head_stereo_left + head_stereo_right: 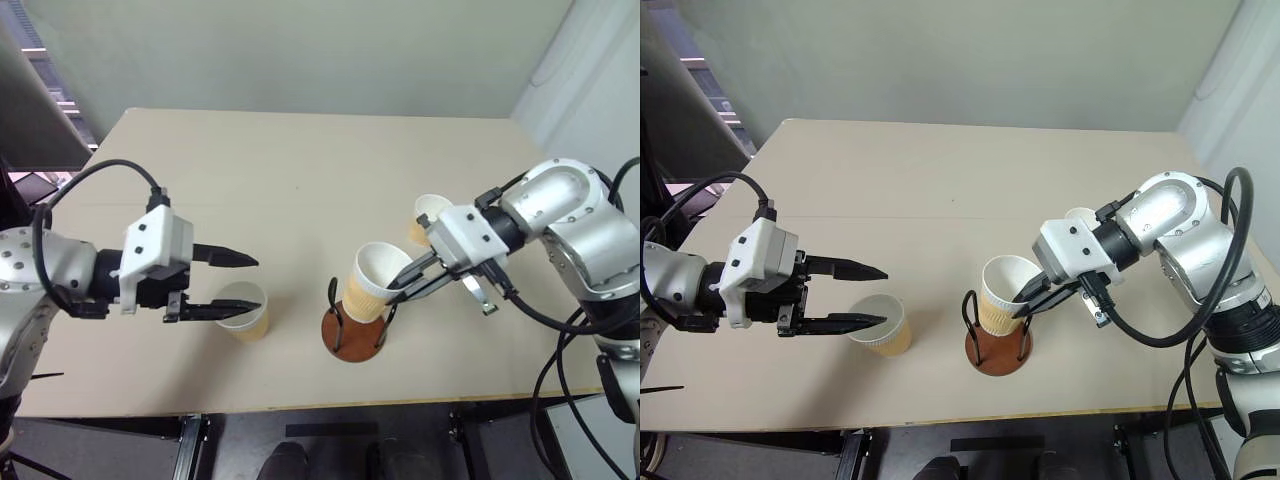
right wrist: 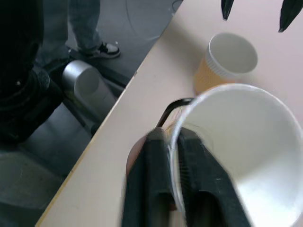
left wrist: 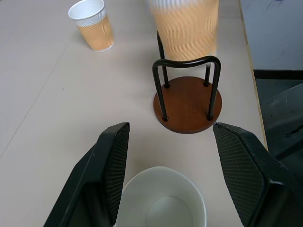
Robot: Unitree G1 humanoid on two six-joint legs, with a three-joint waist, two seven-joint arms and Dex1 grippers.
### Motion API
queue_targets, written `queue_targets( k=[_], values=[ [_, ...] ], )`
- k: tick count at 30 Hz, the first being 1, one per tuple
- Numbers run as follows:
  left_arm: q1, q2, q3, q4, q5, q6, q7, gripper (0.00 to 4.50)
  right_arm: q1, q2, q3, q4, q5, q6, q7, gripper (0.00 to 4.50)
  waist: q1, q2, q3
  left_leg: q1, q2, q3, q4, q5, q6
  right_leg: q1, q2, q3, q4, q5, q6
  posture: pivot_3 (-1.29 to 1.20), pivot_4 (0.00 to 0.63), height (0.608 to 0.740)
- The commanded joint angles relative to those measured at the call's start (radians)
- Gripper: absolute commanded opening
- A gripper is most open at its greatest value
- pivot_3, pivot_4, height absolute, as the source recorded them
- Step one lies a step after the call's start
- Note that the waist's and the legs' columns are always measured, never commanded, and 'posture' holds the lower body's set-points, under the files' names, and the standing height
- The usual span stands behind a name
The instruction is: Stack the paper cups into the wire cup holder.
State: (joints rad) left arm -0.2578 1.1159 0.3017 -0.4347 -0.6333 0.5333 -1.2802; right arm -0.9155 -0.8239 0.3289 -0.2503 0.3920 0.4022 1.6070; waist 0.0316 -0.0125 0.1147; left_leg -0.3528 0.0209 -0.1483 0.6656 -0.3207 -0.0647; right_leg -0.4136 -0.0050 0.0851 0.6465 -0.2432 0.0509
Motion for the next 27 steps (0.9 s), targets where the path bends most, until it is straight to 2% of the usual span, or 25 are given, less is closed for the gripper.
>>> queue_targets(
  k=[1, 4, 7, 16, 23, 27],
  values=[
    [-0.002, 0.018, 0.039, -0.027, -0.019, 0.003, 0.01, 3.01, -0.021, 0.01, -0.001, 0.004, -0.026, -0.019, -0.001, 1.6, 0.0, 0.0, 0.0, 0.0, 0.0, 0.0, 0.0, 0.0, 0.0, 0.0, 0.0, 0.0, 0.0, 0.0, 0.0, 0.0, 0.15, 0.74],
    [-0.003, 0.019, 0.035, -0.025, -0.019, 0.001, 0.012, 3.01, -0.041, 0.019, -0.007, 0.035, -0.049, -0.026, -0.01, 2.66, 0.0, 0.0, 0.0, 0.0, 0.0, 0.0, 0.0, 0.0, 0.0, 0.0, 0.0, 0.0, 0.0, 0.0, 0.0, 0.0, 0.15, 0.74],
    [-0.013, 0.02, 0.026, -0.021, -0.016, -0.002, 0.012, 3.01, -0.097, 0.013, -0.019, 0.184, -0.133, -0.099, -0.03, 3.66, 0.0, 0.0, 0.0, 0.0, 0.002, -0.001, 0.0, 0.0, 0.0, 0.0, 0.0, 0.0, 0.0, 0.0, -0.001, 0.0, 0.15, 0.74],
    [-0.011, 0.019, 0.024, -0.026, -0.016, -0.002, 0.016, 3.01, -0.299, 0.047, 0.027, 0.889, -0.43, -0.478, -0.136, 3.66, 0.004, 0.0, 0.0, 0.0, 0.008, -0.002, -0.002, 0.0, 0.0, -0.003, 0.0, -0.001, 0.001, 0.002, -0.003, 0.0, 0.15, 0.74],
    [0.013, 0.021, 0.041, -0.052, -0.022, 0.014, 0.033, 3.01, -0.4, 0.139, 0.062, 1.26, -0.585, -0.646, -0.244, 3.66, 0.01, 0.0, 0.0, -0.004, 0.009, -0.001, -0.004, 0.0, -0.001, -0.006, 0.001, -0.001, 0.003, 0.003, -0.004, 0.0, 0.15, 0.74],
    [0.036, 0.024, 0.065, -0.075, -0.029, 0.03, 0.046, 3.01, -0.42, 0.182, 0.081, 1.397, -0.662, -0.705, -0.309, 3.66, 0.014, 0.0, 0.0, -0.005, 0.01, -0.001, -0.003, 0.0, -0.002, -0.006, 0.0, -0.001, 0.002, 0.004, -0.005, 0.0, 0.15, 0.74]
  ],
)
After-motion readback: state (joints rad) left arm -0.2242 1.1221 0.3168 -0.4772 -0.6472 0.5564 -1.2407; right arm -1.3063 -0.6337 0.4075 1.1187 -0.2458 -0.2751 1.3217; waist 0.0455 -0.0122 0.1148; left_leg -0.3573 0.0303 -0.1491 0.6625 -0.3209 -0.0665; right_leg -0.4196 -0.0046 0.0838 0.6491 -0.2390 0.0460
